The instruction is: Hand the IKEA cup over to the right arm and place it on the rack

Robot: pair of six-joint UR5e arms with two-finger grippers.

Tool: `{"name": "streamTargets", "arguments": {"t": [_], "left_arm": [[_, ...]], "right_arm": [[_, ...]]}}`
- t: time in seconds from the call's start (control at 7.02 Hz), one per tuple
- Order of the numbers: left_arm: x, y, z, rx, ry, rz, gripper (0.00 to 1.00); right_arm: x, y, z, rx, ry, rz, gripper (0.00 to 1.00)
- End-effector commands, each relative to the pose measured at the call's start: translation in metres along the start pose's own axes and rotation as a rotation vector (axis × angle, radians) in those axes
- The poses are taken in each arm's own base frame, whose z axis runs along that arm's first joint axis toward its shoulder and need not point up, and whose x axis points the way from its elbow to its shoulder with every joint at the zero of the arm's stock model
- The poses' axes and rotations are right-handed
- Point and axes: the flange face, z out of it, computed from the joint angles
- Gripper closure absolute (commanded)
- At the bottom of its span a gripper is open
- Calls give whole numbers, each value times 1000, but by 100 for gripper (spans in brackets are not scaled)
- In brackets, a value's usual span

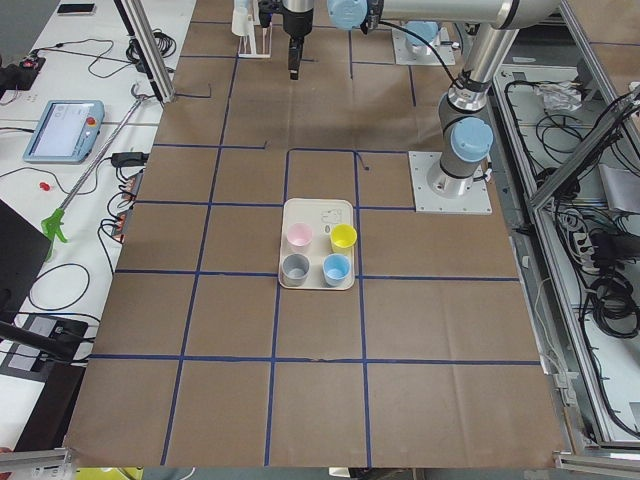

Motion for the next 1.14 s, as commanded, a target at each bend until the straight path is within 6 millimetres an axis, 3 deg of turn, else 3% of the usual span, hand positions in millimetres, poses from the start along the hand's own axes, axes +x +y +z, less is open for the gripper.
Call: {"name": "streamTargets", "arguments": {"t": [0.0,0.57,1.0], "left_arm": [[-3,0,0,0,-1,-5,1],[-5,-1,0,1,1,-8,0],[-6,-2,0,-2,4,-10,0]], "right_arm": [[-3,-36,-13,-56,-7,14,0],[-8,-91,-40,-279,-26,-65,0],[-10,-100,-58,-501,-26,-16,0]]}}
